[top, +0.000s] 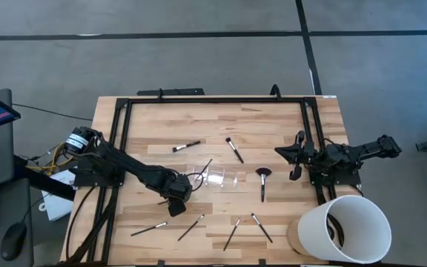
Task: Put items in baskets/containers
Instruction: Put the eyeshadow brush into the left section of the transparent organizer
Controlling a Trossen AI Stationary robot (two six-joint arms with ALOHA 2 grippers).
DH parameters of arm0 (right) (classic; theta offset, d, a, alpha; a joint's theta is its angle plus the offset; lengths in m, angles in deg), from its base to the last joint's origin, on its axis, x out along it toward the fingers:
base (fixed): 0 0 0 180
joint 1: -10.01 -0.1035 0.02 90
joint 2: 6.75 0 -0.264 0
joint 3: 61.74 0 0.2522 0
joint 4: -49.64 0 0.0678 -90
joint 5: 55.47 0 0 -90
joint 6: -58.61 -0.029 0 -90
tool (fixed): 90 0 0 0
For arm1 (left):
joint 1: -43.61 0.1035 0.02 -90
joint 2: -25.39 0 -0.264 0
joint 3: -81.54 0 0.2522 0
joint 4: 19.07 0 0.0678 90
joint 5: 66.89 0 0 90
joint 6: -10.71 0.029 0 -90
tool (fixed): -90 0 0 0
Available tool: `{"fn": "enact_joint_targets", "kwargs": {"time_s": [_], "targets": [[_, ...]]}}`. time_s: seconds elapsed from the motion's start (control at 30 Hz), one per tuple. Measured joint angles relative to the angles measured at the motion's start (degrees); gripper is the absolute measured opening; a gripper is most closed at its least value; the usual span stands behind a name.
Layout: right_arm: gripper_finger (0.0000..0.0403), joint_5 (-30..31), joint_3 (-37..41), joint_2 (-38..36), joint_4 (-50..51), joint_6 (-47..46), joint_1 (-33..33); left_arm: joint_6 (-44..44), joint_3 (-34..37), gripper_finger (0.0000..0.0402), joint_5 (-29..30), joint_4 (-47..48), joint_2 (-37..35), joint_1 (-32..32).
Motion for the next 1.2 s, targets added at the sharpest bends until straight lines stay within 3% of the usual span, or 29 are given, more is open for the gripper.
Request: {"fn": "enact_joint_targets", "kwargs": {"time_s": [0.7, 1.2], "targets": [[0.0, -0.2, 0.0, 0.0, 0.0, 0.0, 0.0, -0.3, 0.2, 0.0116, -0.7, -0.9, -1.3, -1.7], [0.0, -0.2, 0.0, 0.0, 0.0, -0.1, 0.0, -1.5, 4.7, 0.0111, 0.6, -4.1, -1.6, -2.3]]}}
